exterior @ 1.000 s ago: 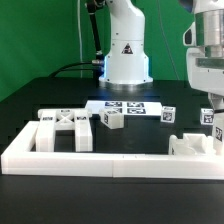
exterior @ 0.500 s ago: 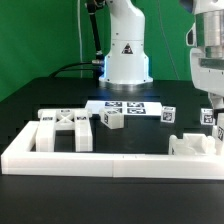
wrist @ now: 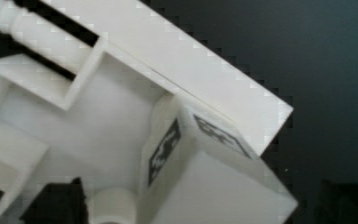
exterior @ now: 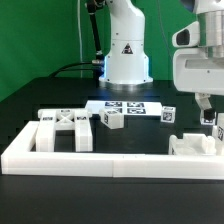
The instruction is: Assemble chair
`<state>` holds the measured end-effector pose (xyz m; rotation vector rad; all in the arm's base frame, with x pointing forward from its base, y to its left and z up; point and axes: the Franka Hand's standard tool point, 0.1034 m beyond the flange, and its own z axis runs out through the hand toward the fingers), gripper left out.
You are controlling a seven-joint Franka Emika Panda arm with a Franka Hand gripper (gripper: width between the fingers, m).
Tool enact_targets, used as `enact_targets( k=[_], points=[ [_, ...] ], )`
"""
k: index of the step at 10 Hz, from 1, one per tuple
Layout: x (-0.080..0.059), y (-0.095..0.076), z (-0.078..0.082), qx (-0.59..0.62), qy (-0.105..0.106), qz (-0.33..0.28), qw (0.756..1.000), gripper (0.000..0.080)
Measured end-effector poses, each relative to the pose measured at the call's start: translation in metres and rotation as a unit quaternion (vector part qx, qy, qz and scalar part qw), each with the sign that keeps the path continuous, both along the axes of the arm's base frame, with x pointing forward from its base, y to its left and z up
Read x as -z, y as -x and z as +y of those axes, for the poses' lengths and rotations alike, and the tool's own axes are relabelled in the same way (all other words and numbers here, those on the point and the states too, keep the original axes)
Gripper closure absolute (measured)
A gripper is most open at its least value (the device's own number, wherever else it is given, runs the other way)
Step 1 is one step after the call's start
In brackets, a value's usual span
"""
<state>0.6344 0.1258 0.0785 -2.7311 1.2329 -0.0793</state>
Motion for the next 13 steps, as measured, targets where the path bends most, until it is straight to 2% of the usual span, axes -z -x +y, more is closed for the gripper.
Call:
enact_targets(
  k=[4,10,11,13],
  points=[
    [0.0010,-0.0012,0.0000,-0.193,0.027,-0.012,0.981,0.0151],
    [-0.0009,-0.0024,0.0038,-0.350,0.069,-0.021,0.934,0.0151],
    [-0.0007,-0.0024,0.0037,-0.357,0.070,-0.022,0.931,0.0151],
    [-0.0006,-0.0025,0.0034,-0.355,0.070,-0.022,0.932,0.0418]
  ],
)
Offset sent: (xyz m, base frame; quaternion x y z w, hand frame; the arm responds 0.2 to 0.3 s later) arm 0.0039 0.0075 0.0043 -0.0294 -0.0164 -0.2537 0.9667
